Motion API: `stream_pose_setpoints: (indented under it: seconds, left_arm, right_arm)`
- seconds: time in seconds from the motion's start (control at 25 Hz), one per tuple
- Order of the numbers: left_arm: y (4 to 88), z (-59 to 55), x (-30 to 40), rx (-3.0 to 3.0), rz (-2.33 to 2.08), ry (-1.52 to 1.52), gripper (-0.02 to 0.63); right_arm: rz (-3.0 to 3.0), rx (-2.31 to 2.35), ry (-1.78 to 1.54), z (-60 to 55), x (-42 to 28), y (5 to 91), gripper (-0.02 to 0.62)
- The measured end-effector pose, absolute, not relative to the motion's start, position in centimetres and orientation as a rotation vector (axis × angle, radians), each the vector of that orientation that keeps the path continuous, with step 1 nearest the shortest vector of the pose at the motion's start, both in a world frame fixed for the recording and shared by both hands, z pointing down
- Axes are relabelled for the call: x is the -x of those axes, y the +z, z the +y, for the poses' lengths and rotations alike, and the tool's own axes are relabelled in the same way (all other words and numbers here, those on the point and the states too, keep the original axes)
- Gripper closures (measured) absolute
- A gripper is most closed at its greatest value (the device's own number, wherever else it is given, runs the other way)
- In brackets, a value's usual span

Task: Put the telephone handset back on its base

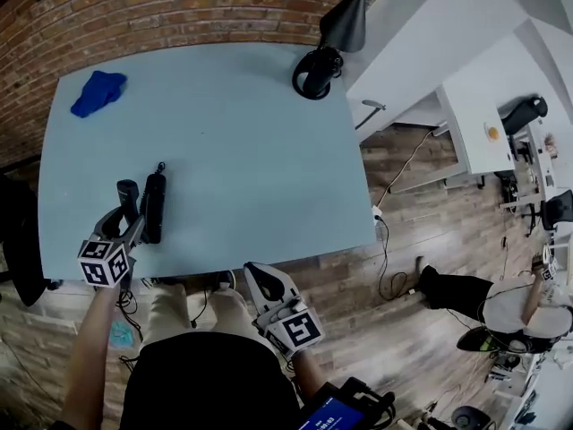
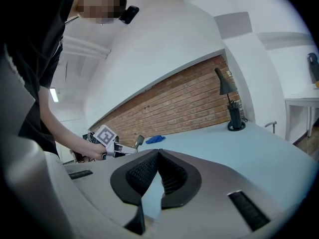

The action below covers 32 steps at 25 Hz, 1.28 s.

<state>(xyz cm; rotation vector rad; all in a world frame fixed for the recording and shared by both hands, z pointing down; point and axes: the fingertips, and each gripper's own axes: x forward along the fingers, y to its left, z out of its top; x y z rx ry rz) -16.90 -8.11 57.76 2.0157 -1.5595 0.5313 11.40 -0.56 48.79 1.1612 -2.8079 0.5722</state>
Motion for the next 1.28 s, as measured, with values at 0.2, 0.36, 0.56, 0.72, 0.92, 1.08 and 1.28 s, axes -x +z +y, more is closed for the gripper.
stream_pose_setpoints:
  seconds: [0.2, 0.36, 0.56, 0.72, 0.92, 1.08, 1.28]
  left_arm:
    - [60.5, -9.4, 16.1, -1.971, -1.529, 0.598, 0.336]
    - [61.9, -10.3, 15.6, -1.941, -1.519, 0.628, 0.336]
    - [63.5, -11.2, 15.5, -1.893, -1.514, 0.658, 0.336]
    - [64.3, -12.2, 15.4, -1.87, -1.507, 0.653, 0.336]
    - [65.4, -12.4, 15.4, -1.832, -1.504, 0.679, 0.336]
    - [65.8, -12.5, 15.2, -1.83, -1.498, 0.699, 0.336]
    - [66.1, -12.4, 15.2, -1.815, -1.488, 0.696, 0.336]
  right_arm:
    - [-2.78, -1.227, 0.591, -0.3, -13.5, 49.4, 0.575]
    - [-2.76, -1.258, 0.608, 0.0, -14.8, 49.9, 0.575]
    - [-2.732, -1.289, 0.625, 0.3, -16.2, 50.4, 0.575]
    - [-2.72, -1.308, 0.632, -0.1, -16.8, 50.6, 0.575]
    - [-2.699, -1.32, 0.644, 0.1, -17.5, 51.1, 0.575]
    - [-2.698, -1.319, 0.652, -0.3, -17.3, 50.9, 0.575]
    - [-2.717, -1.319, 0.633, -0.6, -17.1, 51.2, 0.575]
